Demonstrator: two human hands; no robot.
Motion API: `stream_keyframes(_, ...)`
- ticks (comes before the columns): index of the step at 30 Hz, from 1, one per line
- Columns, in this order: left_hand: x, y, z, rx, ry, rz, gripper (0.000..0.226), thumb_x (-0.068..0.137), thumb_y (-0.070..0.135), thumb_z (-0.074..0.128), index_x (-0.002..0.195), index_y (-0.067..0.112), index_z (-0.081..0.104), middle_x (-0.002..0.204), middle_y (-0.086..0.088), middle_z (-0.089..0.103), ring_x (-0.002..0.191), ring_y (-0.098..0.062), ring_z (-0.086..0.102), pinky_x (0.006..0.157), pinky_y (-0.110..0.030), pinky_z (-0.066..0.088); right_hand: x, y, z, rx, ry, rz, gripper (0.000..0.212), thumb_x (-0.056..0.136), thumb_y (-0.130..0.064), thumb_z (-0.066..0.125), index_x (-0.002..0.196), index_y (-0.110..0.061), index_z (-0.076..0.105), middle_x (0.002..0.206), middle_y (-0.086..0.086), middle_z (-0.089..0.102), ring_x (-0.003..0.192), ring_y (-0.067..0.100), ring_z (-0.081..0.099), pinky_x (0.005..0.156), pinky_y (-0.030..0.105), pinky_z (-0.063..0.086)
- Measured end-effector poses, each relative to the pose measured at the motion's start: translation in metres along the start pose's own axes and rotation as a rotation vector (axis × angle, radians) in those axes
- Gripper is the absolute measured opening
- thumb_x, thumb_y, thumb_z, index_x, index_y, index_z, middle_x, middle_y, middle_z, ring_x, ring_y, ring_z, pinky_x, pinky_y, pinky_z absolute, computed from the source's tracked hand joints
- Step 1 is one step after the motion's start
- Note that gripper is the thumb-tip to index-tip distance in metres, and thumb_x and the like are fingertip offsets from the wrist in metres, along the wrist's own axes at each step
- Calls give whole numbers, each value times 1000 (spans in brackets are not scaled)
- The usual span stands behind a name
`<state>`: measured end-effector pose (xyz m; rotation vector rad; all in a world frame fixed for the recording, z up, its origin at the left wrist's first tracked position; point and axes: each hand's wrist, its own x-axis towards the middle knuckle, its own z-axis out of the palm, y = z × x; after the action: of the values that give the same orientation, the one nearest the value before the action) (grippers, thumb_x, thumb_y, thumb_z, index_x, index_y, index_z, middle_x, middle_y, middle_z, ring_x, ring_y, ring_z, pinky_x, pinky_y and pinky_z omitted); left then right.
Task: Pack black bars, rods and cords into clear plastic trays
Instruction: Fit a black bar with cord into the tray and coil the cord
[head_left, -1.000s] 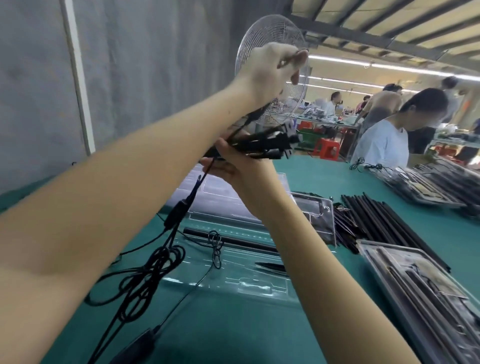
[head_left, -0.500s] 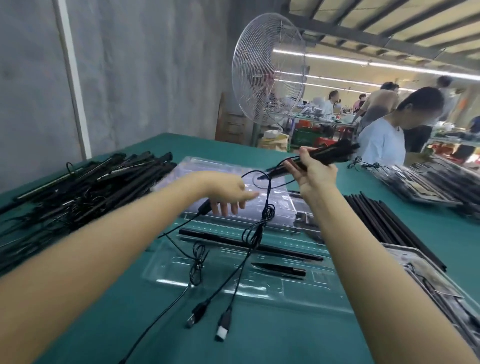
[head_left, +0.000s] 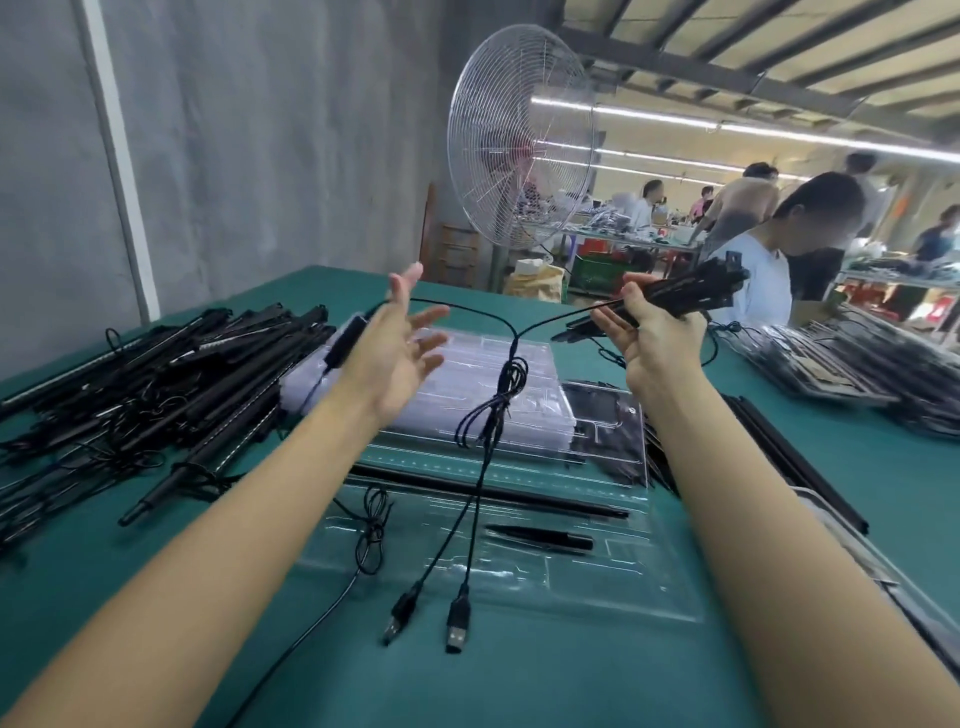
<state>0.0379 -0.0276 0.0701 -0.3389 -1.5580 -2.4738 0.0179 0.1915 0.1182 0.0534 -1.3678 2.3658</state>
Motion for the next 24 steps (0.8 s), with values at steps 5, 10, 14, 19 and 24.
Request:
stream_keyframes(5, 9, 34, -10, -508, 134, -42, 59, 102, 33, 36, 50, 12, 55, 48, 5, 53, 39, -4, 50, 42, -14, 43, 8, -7, -8, 98, 178, 36, 14, 90, 4, 56, 78, -3, 55, 101, 18, 58, 67, 25, 63, 60, 34, 60)
stream_keyframes(10, 3, 58, -27, -700, 134, -93, 51, 103, 26, 35, 53, 17, 38, 41, 11, 39, 30, -1, 32, 37, -9, 31, 12, -12, -14, 93, 234, 23, 13, 90, 3, 57, 78, -2, 56, 96, 15, 58, 64, 21, 62, 59, 32, 60)
stream_keyframes(14, 0, 73, -27, -823, 103, -61, 55, 103, 23, 34, 48, 16, 36, 39, 10, 37, 28, -2, 31, 34, -9, 29, 9, -19, -7, 131, 263, -20, 14, 89, 3, 58, 77, -4, 55, 84, 9, 56, 58, 16, 61, 56, 30, 59)
stream_keyframes(19, -3, 71, -29, -775, 171, 36, 55, 102, 19, 36, 49, 9, 46, 43, 5, 47, 31, -3, 39, 40, -14, 43, 1, -23, -4, 80, 264, -96, 15, 90, 1, 58, 76, -6, 58, 84, 8, 56, 49, 12, 61, 56, 28, 58)
stream_keyframes(24, -12, 31, -47, -47, 114, -32, 38, 98, 41, 38, 96, 16, 65, 87, -5, 64, 71, -13, 64, 62, -25, 57, -11, -14, -27, -19, 250, -91, 11, 92, -3, 55, 84, -10, 58, 93, 13, 59, 54, 20, 66, 54, 26, 56)
